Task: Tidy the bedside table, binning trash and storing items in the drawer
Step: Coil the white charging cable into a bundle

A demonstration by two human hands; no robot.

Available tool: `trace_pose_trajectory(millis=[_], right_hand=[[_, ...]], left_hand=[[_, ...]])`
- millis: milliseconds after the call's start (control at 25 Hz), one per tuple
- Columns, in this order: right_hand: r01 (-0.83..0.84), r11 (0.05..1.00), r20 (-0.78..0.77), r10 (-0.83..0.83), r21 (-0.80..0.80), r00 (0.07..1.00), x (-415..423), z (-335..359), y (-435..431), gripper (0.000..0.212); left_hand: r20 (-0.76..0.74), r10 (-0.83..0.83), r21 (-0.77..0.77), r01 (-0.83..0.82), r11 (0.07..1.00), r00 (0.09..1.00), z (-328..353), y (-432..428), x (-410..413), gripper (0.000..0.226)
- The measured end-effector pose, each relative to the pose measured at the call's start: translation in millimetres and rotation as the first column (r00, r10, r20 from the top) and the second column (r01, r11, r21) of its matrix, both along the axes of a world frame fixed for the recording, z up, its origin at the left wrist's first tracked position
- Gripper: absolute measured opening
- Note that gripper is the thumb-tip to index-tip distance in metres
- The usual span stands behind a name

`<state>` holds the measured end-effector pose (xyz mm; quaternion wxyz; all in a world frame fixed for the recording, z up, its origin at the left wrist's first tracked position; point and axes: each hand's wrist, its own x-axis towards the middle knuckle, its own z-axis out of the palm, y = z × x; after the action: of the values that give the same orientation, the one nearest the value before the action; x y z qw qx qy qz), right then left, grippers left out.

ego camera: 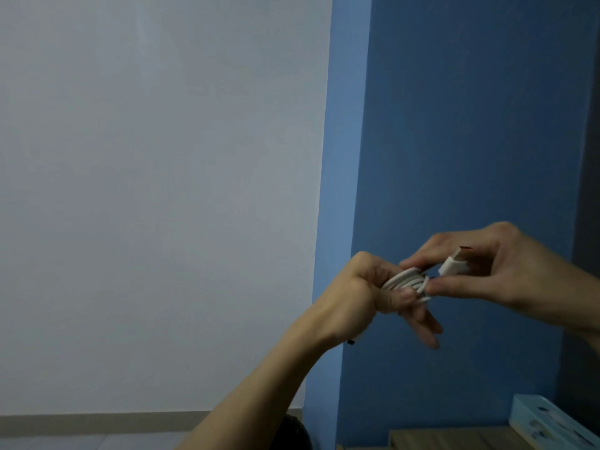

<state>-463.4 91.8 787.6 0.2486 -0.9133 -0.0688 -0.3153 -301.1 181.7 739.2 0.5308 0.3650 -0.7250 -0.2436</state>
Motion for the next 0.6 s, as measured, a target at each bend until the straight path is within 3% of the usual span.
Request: trace_pose_trajectory(millis=[160, 320, 400, 520, 600], right_hand=[[0.087, 0.995, 0.228, -0.073, -0.053, 0.971, 18, -8, 8, 0.011], [0.034, 0.986, 0.375, -0.094, 0.164, 0.922, 28, -14, 15, 0.012], [-0.02, 0.959, 0.437, -0.111, 0.284, 0.893, 24, -11, 15, 0.01], [-0.016, 0.942, 0.473, -0.153, 0.334, 0.868, 22, -6, 16, 0.016], [0.011, 0.943, 0.47, -0.175, 0.331, 0.865, 22, -5, 16, 0.016]], left_hand=[[-0.3, 0.196, -0.169, -0.254, 0.952, 0.934, 0, -2, -20, 0.034], [-0.603, 0.38, -0.256, -0.621, 0.741, 0.701, 8, 1, -7, 0.05], [-0.561, 0.392, -0.281, -0.613, 0.738, 0.729, 9, 6, -4, 0.041], [-0.403, 0.319, -0.279, -0.447, 0.85, 0.858, 3, 7, -7, 0.028], [-0.31, 0.27, -0.235, -0.348, 0.908, 0.912, 0, 8, -4, 0.032]])
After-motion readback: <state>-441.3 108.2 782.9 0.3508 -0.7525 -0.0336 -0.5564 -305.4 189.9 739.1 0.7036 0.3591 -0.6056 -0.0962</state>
